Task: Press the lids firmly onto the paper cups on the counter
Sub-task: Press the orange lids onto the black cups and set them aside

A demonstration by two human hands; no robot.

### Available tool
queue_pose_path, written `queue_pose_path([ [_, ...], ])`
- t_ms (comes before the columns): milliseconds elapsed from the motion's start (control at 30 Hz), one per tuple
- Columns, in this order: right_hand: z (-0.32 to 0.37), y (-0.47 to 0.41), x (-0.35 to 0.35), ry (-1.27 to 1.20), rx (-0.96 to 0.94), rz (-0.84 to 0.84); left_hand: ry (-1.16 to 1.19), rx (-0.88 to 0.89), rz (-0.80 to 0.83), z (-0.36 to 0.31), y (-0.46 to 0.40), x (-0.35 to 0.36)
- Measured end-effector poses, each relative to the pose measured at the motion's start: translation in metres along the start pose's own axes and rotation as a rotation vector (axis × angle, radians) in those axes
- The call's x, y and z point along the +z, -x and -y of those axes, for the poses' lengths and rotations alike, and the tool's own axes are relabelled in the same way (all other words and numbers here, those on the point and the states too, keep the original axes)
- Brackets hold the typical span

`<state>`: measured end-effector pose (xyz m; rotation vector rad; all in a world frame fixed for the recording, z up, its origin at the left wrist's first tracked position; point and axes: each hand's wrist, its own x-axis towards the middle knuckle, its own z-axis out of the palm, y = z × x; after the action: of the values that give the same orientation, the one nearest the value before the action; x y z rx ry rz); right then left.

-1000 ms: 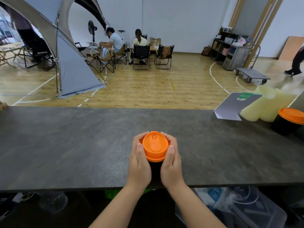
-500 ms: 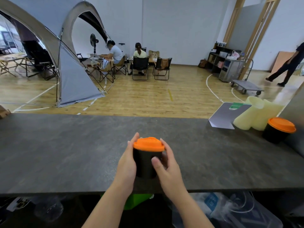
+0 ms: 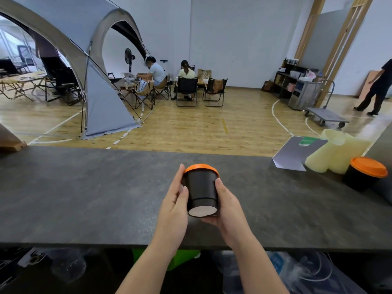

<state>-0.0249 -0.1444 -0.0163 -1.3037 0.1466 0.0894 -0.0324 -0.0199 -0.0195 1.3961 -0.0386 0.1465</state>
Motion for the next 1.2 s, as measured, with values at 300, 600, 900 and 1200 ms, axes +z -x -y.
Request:
queue_pose_path([
  [300, -0.005, -0.002, -0.009, 0.063, -0.274, -0.01, -0.283, -0.012, -0.153, -0.004, -0.005, 0.013],
  [600, -0.019, -0.026, -0.029, -0.1, -0.103, -0.04, 0.686, -0.45, -0.209, -0.004, -0.026, -0.026],
  [900, -0.036, 0.024, 0.018, 0.095, -0.051, 0.101, 1.1, -0.387, 0.068, -0.013, 0.019, -0.101],
  [1200, -0.053, 0.104, 0.168, 0.24, -0.118, 0.304, 0.208, -0.085, -0.28, -0.059, 0.076, -0.218],
])
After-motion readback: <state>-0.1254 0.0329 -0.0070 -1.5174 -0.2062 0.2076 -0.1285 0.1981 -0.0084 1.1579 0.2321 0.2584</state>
